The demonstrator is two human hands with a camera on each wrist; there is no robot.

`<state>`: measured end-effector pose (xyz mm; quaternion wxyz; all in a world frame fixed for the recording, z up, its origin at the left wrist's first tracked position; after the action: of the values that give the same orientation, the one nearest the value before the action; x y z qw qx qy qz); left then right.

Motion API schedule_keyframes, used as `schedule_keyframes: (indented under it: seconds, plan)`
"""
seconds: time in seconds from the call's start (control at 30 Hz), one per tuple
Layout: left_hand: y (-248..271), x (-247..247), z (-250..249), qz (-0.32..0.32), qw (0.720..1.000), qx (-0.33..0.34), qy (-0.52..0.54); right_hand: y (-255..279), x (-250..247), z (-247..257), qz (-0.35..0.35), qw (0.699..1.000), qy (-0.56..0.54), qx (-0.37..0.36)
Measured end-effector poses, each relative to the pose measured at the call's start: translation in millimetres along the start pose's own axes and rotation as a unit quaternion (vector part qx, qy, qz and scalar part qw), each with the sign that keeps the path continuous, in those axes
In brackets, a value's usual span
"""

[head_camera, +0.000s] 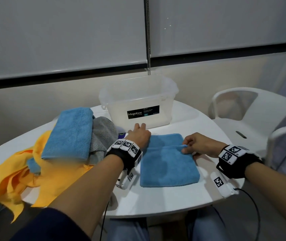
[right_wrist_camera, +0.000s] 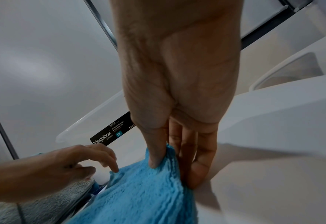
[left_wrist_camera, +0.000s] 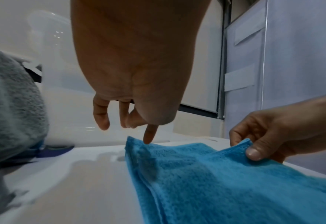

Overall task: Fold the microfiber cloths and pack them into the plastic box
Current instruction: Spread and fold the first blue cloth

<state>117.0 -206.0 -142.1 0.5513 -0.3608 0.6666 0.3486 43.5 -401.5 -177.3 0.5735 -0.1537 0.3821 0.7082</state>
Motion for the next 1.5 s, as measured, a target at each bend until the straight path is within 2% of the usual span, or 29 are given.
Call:
schedule_keyframes:
  seconds: [0.07, 0.13, 0.23, 0.3, 0.37, 0.43, 0.5, 0.7, 0.83, 0.93, 1.0, 1.07, 1.17, 1.3, 1.5]
  plan:
    - [2.7, -8.6, 8.7, -0.025, 0.999, -0.004, 0.042, -0.4, -1.1, 1.4, -0.003, 1.000, 0.005, 0.003]
    - [5.0, -9.7, 11.2, -0.025, 0.991, 0.012, 0.130, -1.8, -2.3, 2.5, -0.009, 1.000, 0.003, 0.010]
    - [13.0, 11.6, 13.9, 0.051, 0.971, 0.013, 0.233, -2.3, -3.2, 6.5, -0.015, 1.000, 0.009, 0.013]
    - [19.3, 25.1, 15.8, 0.094, 0.970, 0.003, 0.223, -0.3, -5.1, 11.0, -0.023, 1.000, 0.013, 0.006]
    - [20.9, 31.8, 18.4, 0.105, 0.975, -0.004, 0.195, 1.9, -8.1, 13.8, -0.034, 0.999, 0.009, 0.000]
    - [18.9, 30.1, 22.8, 0.086, 0.975, -0.011, 0.203, 3.8, -10.8, 14.4, -0.043, 0.999, 0.005, -0.001]
    - [18.7, 23.2, 31.2, 0.058, 0.962, -0.034, 0.264, 3.4, -12.2, 14.4, -0.049, 0.999, 0.009, 0.002]
    - [20.6, 8.6, 48.1, -0.003, 0.889, -0.089, 0.448, -8.4, -15.4, 11.7, -0.065, 0.997, 0.032, 0.022]
    - [16.9, 9.8, 60.5, -0.072, 0.847, -0.143, 0.507, -25.1, -29.3, 17.6, -0.121, 0.991, 0.058, 0.022]
    - [11.1, 18.3, 66.2, -0.092, 0.823, -0.181, 0.530, -39.3, -36.1, 21.5, -0.157, 0.985, 0.075, 0.019]
    - [4.6, 20.4, 69.8, -0.108, 0.829, -0.192, 0.514, -48.9, -35.4, 22.6, -0.163, 0.982, 0.098, 0.019]
    - [-0.8, 19.5, 73.6, -0.122, 0.848, -0.192, 0.478, -54.1, -33.6, 23.3, -0.169, 0.978, 0.120, 0.020]
    - [-8.7, 22.0, 77.6, -0.111, 0.873, -0.195, 0.434, -61.9, -35.8, 17.4, -0.181, 0.974, 0.129, 0.033]
    - [-15.6, 26.2, 83.3, -0.102, 0.878, -0.215, 0.415, -70.1, -36.8, 13.9, -0.183, 0.972, 0.143, 0.042]
    - [-27.3, 24.7, 80.3, -0.092, 0.906, -0.209, 0.357, -78.0, -34.8, 10.0, -0.185, 0.965, 0.178, 0.049]
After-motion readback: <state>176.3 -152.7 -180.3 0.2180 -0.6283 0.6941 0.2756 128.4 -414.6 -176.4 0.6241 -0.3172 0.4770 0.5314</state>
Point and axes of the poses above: each hand's wrist, its own y-axis away from the middle knuckle, its own x-axis out of the palm, z = x × y, the point moved 10 cm from there along -y, towards the middle knuckle, and after that the axes turned 13 degrees about y, right-handed, at the moved point
